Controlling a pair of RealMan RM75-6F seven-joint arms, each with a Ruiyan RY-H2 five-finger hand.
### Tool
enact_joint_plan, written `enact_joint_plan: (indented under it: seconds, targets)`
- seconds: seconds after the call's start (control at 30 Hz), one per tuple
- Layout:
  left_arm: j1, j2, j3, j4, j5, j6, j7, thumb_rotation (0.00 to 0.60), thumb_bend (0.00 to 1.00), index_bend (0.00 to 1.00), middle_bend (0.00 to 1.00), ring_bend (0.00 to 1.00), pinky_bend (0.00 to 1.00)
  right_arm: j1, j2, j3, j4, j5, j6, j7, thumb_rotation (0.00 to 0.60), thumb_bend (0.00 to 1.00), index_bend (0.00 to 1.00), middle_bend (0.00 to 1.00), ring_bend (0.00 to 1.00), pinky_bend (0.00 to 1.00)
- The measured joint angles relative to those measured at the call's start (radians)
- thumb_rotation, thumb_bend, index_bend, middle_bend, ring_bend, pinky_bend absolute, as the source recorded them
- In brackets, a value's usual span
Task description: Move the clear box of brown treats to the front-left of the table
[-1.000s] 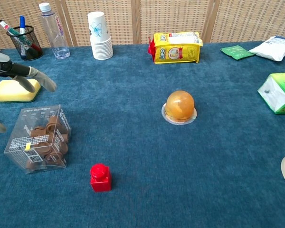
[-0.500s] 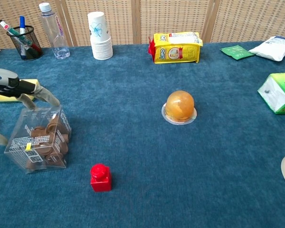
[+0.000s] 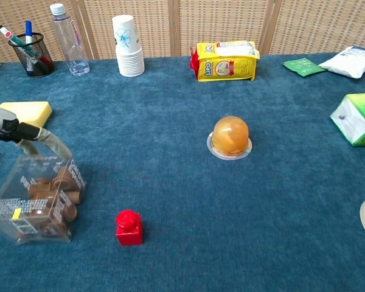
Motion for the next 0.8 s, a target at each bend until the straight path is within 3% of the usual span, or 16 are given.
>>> enact_joint_plan:
  seconds: [0.6, 0.8]
  targets:
    - [-0.017, 0.028, 0.095, -0.06, 0.099, 0.052, -0.026, 0.569, 0.16, 0.17, 0.14, 0.01, 0.16, -0.003, 0.006, 0.001, -0.008, -0.006, 0.008, 0.006, 0.6, 0.01, 0.13, 0.2, 0.09, 0.15]
    - [-0.002, 0.037, 0.083, -0.049, 0.063, 0.084, -0.001, 0.55, 0.16, 0.17, 0.12, 0.0, 0.13, 0.001, 0.0, 0.004, 0.002, -0.005, 0.005, 0.013, 0.6, 0.01, 0.13, 0.2, 0.09, 0.15]
